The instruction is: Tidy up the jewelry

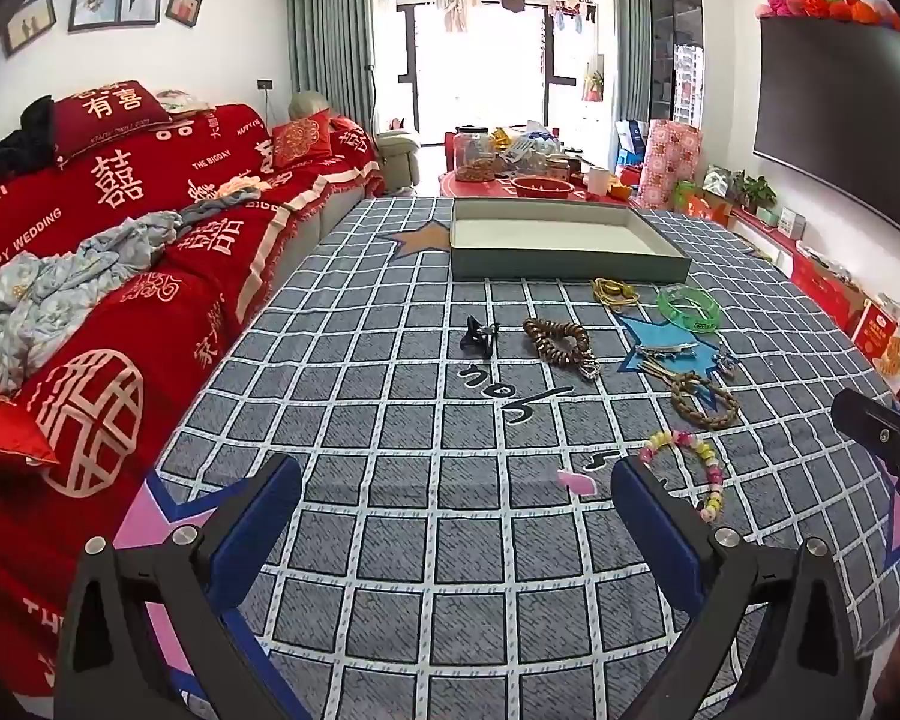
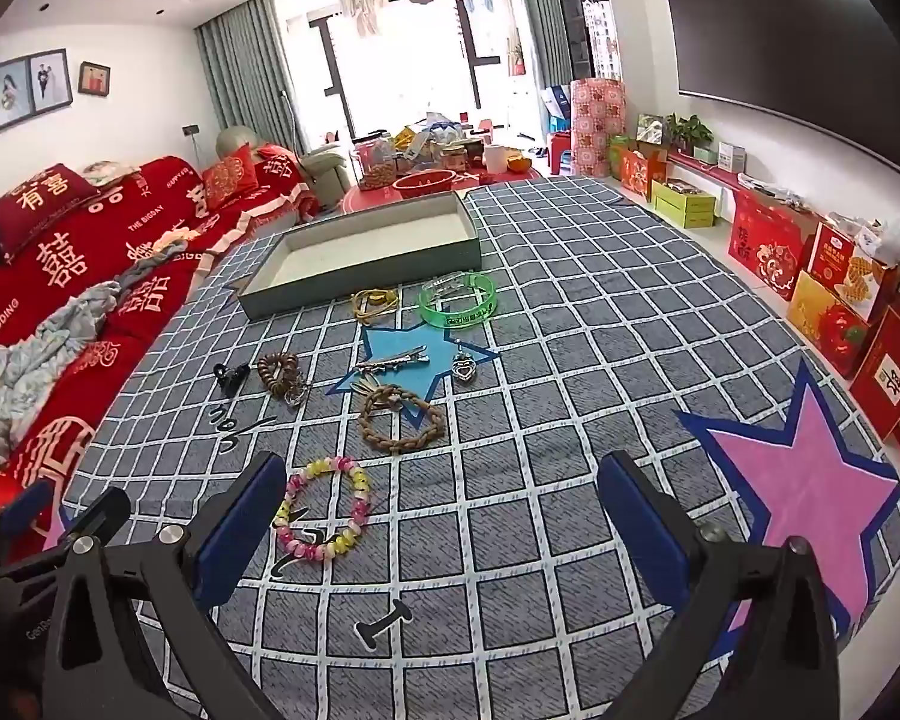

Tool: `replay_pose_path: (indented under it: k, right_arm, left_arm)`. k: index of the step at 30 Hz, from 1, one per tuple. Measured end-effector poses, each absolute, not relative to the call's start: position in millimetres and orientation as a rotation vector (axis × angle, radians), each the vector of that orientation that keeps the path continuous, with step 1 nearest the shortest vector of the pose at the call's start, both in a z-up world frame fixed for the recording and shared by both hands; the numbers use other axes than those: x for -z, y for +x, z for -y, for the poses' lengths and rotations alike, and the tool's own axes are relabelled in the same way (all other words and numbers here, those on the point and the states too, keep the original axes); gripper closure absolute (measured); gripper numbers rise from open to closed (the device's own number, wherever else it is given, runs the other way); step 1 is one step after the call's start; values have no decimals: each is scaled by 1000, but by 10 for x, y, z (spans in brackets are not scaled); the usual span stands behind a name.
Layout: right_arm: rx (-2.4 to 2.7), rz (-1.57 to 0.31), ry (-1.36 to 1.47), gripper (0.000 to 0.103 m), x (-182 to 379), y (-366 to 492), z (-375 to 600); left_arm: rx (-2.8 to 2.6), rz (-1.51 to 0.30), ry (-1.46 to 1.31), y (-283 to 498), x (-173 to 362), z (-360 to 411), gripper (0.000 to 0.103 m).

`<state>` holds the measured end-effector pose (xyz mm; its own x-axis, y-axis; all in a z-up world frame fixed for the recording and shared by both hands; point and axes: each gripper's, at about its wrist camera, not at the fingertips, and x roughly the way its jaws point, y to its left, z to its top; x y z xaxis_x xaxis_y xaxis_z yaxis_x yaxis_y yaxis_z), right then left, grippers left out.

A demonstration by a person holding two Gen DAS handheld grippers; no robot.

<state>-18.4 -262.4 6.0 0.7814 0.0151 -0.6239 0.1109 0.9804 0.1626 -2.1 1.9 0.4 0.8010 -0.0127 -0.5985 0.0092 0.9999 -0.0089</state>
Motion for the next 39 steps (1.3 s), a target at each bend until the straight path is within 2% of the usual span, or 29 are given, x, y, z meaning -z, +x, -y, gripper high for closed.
replay_pose_path:
  k: [7, 39]
  right_arm:
    - [69, -611, 151, 0, -163, -304, 2533]
    - [57, -598, 116, 0, -149, -265, 2381]
  left_arm:
    - [-2, -634, 4, -124, -36, -80, 0]
    - [-24, -632, 1, -59, -34, -88, 0]
